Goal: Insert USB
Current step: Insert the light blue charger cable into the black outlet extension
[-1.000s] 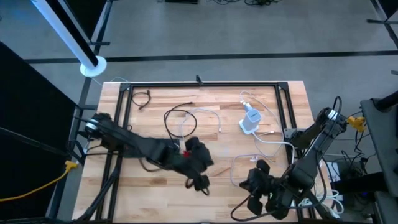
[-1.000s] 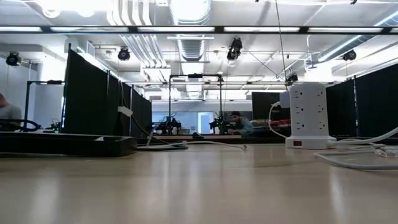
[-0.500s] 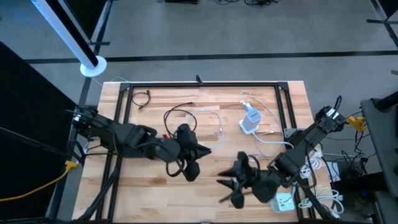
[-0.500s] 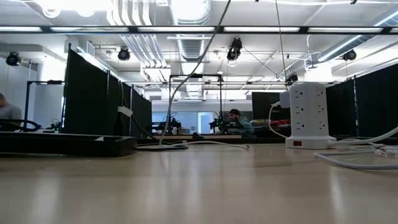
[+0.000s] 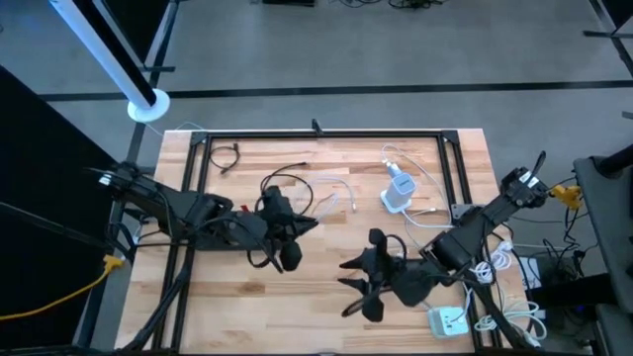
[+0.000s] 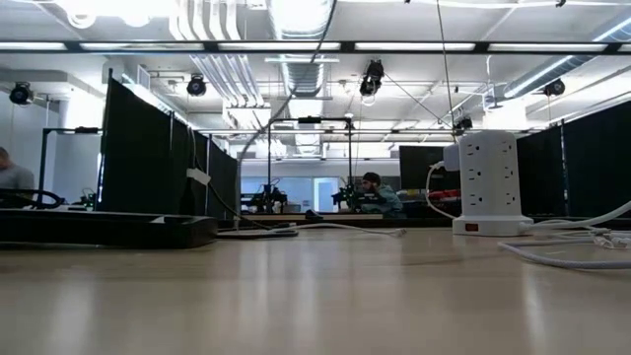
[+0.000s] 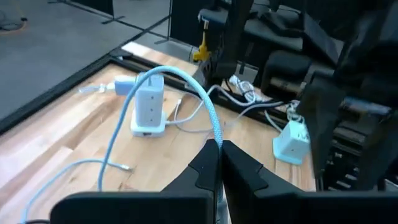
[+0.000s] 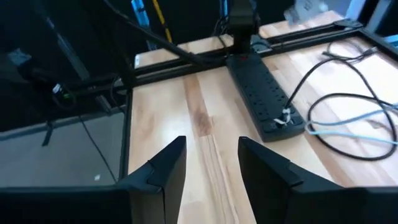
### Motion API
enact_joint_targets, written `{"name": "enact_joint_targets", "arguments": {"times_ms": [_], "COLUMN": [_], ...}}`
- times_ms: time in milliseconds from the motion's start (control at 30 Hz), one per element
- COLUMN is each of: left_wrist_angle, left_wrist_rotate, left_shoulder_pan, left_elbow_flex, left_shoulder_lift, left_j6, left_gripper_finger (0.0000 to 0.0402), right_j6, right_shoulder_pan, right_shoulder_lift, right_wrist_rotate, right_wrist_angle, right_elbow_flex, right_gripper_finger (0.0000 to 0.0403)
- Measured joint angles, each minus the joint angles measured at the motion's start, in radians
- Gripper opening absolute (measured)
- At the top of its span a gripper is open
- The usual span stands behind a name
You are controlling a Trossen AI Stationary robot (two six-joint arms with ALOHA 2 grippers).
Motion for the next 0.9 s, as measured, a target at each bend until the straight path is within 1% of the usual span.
{"name": "enact_joint_targets", "arguments": {"times_ms": [67,167,300,433,500,567,600,667,767,833,900], "left_wrist_angle": [0.158,0.381,0.506,0.579,0.600,0.632,0.652,0.687,0.754,0.821,0.878], "left_wrist_rotate": [0.077,0.237,0.405,0.626,0.720,0.790,0.819,0.884,0.952,0.962,0.962], "left_shoulder_pan": [0.048,0.140,0.292,0.453,0.531,0.607,0.641,0.693,0.744,0.759,0.760], "left_elbow_flex": [-0.112,-0.260,-0.385,-0.419,-0.420,-0.420,-0.420,-0.420,-0.420,-0.420,-0.420], "left_shoulder_lift": [-0.056,-0.117,-0.154,-0.161,-0.153,-0.148,-0.147,-0.149,-0.148,-0.148,-0.148], "left_j6": [0.028,0.068,0.119,0.182,0.194,0.193,0.189,0.189,0.188,0.167,0.151], "left_gripper_finger": [0.0000,0.0000,0.0000,0.0000,0.0000,0.0000,0.0000,0.0000,0.0000,0.0000,0.0000], "right_j6": [-0.014,-0.082,-0.204,-0.324,-0.371,-0.422,-0.446,-0.491,-0.549,-0.555,-0.545], "right_shoulder_pan": [-0.040,-0.119,-0.260,-0.421,-0.508,-0.587,-0.621,-0.676,-0.735,-0.766,-0.793], "right_shoulder_lift": [0.000,0.000,0.000,0.000,0.000,0.000,0.000,-0.005,-0.015,-0.019,-0.021], "right_wrist_rotate": [-0.017,-0.036,-0.152,-0.267,-0.367,-0.479,-0.518,-0.563,-0.575,-0.600,-0.656], "right_wrist_angle": [-0.023,-0.025,-0.007,-0.005,0.006,0.019,0.031,0.044,0.092,0.156,0.231], "right_elbow_flex": [-0.007,-0.010,-0.010,-0.010,-0.010,-0.010,-0.010,-0.010,-0.010,-0.010,-0.010], "right_gripper_finger": [0.0121,0.0117,0.0122,0.0134,0.0140,0.0146,0.0149,0.0153,0.0159,0.0161,0.0160]}}
